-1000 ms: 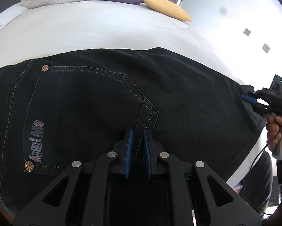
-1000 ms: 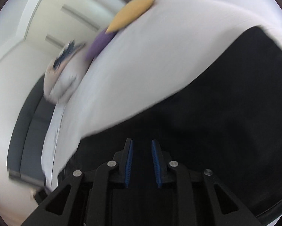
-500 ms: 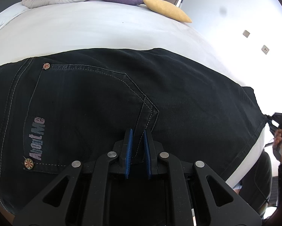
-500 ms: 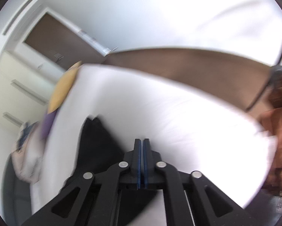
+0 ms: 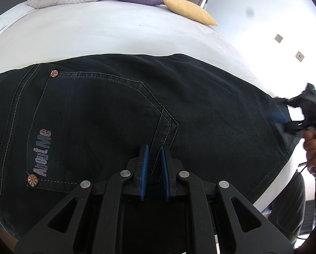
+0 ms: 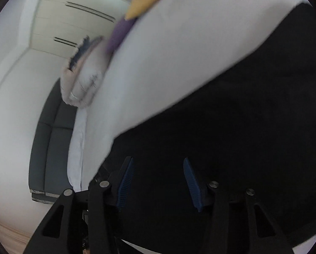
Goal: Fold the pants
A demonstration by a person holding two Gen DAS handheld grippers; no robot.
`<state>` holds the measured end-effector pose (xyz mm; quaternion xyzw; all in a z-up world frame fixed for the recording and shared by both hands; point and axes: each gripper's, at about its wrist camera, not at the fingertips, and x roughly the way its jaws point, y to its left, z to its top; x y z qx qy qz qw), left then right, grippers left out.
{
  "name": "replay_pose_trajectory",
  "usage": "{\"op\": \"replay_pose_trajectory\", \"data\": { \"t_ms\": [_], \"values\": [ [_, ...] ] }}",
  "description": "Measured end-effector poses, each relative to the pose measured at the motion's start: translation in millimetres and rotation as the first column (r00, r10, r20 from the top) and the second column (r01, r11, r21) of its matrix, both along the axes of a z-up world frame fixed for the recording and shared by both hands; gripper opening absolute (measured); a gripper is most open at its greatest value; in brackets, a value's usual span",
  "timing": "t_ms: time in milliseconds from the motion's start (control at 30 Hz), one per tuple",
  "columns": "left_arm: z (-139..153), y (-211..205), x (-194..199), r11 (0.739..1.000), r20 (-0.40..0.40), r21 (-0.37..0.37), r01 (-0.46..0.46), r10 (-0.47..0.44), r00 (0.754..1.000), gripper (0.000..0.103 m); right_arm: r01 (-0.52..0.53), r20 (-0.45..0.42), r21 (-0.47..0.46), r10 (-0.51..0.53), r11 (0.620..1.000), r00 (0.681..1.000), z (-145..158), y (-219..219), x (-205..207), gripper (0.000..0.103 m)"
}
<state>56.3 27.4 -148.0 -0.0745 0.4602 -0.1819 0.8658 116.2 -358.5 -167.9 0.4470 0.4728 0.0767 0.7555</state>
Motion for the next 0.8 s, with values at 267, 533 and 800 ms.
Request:
{"op": "replay_pose_trajectory", "data": {
  "t_ms": [267, 533, 800],
  "values": [
    [-2, 8, 4, 0.999, -0.001, -0.036, 0.011, -0.011, 1.0, 0.012, 0.268, 0.068, 0.004, -0.267, 0.963, 0.961, -34, -90, 21, 0.0],
    [16, 9, 3, 0.998, 0.022, -0.057, -0.031, 0.032, 0.999, 0.012, 0.373, 0.181, -0.069, -0.356, 0.925, 0.917, 0, -103, -27, 0.024],
    [18, -17, 39, 0.996, 0.019, 0.078, 0.041, -0.043, 0.999, 0.012, -0.031, 0.116, -0.066, 0.039, 0.997, 0.993, -28, 7, 20, 0.022]
  ]
}}
